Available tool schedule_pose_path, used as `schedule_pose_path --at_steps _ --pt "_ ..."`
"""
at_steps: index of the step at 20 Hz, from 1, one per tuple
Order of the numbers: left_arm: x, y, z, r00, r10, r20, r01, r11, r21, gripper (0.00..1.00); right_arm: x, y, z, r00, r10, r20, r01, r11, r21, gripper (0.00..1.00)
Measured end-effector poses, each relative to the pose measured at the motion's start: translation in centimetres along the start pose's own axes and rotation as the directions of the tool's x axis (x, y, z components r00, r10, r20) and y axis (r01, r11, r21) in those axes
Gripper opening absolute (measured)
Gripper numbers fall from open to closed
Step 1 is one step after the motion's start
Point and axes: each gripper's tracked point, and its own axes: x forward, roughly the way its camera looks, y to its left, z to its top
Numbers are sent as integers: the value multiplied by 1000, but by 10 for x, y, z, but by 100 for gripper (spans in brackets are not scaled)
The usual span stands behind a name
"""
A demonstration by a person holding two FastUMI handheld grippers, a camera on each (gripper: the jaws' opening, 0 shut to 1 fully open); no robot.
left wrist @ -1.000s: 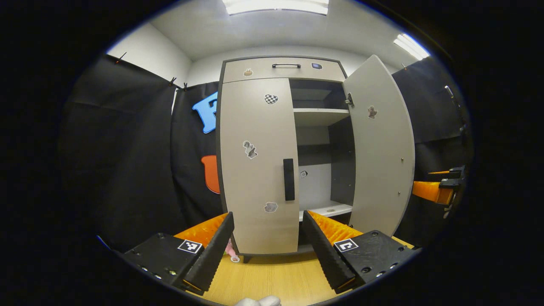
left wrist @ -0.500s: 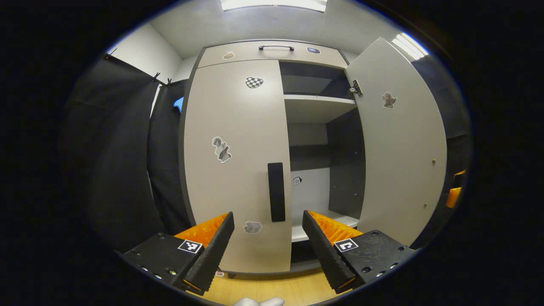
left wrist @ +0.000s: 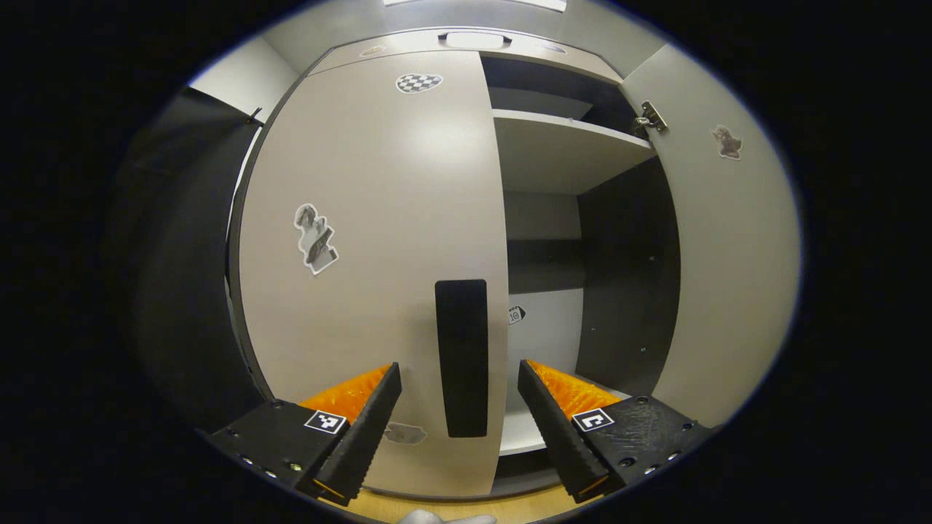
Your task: Open the right door of the double-door shoe cabinet with the right hand, and open the left door with the left hand.
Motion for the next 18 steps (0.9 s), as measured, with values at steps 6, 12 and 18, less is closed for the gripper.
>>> schedule_pose_path --at_steps 6,12,18 --pt "14 2 -1 1000 21 0 -21 999 36 76 9 6 -8 999 16 -27 -16 1000 2 100" --pt "15 1 -7 999 15 -41 -16 1000 -3 29 10 12 -5 999 41 -27 -41 999 12 100" --pt "15 1 -6 999 6 -41 -6 1000 -15 6 1 9 -4 999 43 -19 -42 999 32 100"
